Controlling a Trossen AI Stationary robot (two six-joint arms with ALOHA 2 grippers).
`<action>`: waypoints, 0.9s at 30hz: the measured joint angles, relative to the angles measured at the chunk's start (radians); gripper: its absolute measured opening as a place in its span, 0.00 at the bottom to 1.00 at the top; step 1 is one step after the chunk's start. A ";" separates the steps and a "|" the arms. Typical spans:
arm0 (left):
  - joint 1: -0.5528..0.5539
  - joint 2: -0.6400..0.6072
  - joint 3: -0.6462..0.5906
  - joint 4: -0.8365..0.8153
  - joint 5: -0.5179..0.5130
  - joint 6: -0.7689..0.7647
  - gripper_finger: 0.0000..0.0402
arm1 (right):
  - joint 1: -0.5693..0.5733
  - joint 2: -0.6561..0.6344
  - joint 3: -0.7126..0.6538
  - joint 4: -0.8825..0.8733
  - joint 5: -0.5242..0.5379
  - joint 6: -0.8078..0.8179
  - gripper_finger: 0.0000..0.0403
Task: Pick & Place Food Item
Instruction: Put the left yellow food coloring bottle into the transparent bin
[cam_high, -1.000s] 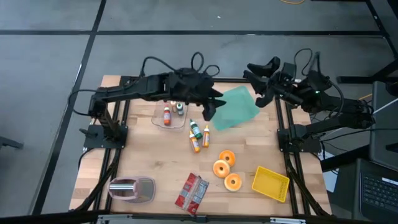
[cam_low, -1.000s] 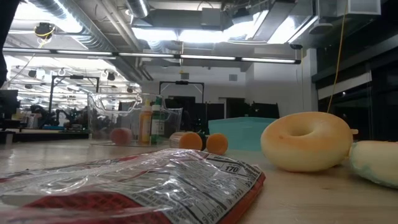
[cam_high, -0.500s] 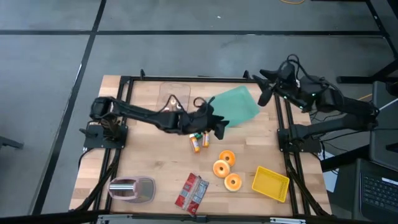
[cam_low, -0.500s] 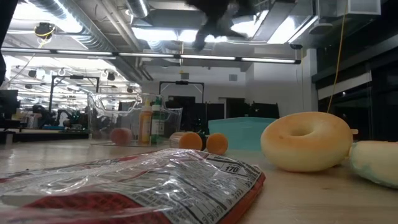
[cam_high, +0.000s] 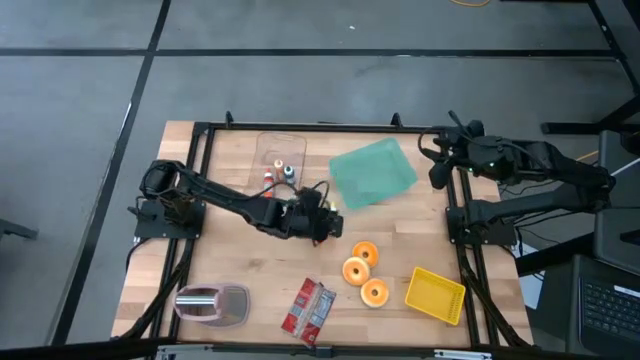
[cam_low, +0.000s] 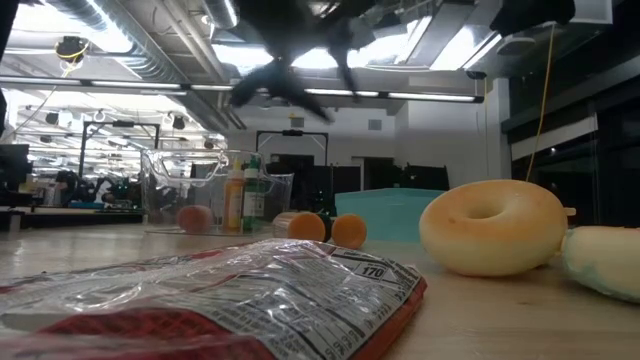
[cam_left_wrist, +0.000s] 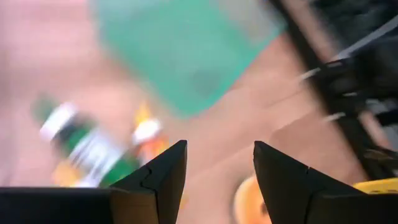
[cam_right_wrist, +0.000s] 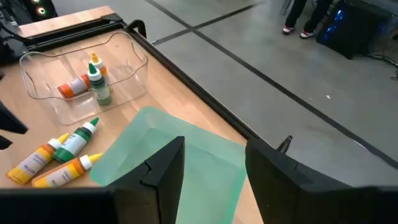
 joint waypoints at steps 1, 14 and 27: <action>-0.002 0.000 0.000 -0.056 0.021 -0.083 0.45 | 0.000 0.000 0.000 0.003 0.001 -0.003 0.42; 0.014 0.068 -0.001 -0.147 0.251 -0.435 0.51 | 0.000 0.000 0.000 0.002 0.003 -0.033 0.42; 0.012 0.157 -0.001 -0.063 0.380 -0.476 0.61 | 0.000 0.001 0.000 0.001 -0.008 -0.033 0.42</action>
